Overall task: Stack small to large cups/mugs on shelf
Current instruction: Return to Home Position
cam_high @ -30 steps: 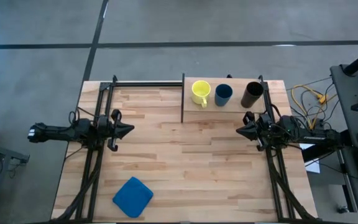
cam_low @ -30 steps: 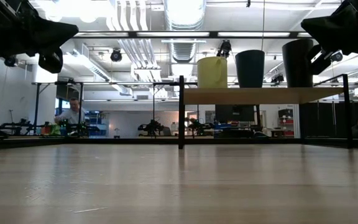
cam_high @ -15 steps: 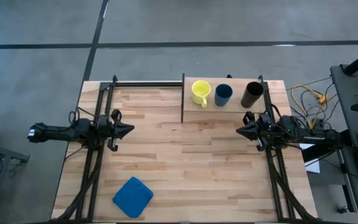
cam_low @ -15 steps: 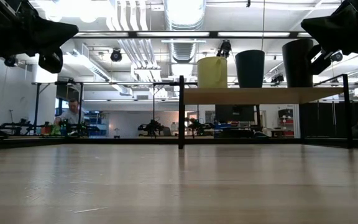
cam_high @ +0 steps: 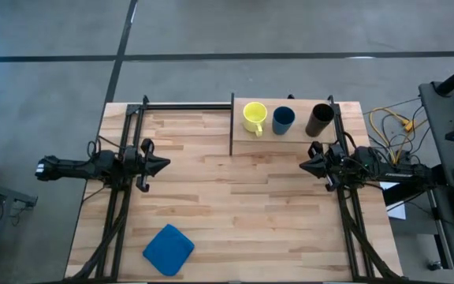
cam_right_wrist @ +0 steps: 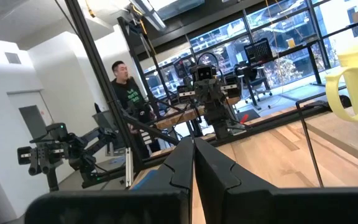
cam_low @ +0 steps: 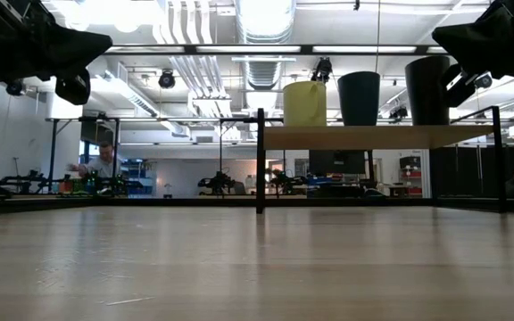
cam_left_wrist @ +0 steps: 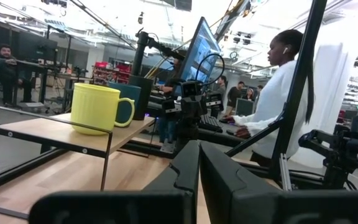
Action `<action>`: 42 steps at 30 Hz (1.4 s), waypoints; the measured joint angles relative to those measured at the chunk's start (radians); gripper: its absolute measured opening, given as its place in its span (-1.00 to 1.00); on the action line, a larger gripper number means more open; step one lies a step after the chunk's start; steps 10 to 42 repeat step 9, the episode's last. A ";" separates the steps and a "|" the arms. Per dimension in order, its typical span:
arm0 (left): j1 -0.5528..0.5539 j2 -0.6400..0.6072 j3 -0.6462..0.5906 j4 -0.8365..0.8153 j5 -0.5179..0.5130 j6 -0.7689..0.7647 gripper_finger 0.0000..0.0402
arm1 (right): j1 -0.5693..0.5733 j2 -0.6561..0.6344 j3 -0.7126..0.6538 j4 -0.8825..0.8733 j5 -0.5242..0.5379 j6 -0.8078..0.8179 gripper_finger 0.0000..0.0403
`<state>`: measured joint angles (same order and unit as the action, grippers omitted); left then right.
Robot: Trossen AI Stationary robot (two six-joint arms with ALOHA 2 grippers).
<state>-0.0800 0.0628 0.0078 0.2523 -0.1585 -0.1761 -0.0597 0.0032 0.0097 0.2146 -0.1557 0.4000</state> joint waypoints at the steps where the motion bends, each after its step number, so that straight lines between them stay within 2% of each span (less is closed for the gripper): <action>1: 0.000 0.000 0.000 0.000 0.000 0.000 -1.00 | 0.000 0.000 0.000 0.000 0.000 0.000 -0.96; 42: 0.000 0.007 0.000 0.000 0.000 0.000 -1.00 | 0.000 0.000 0.000 0.000 0.000 0.000 -0.96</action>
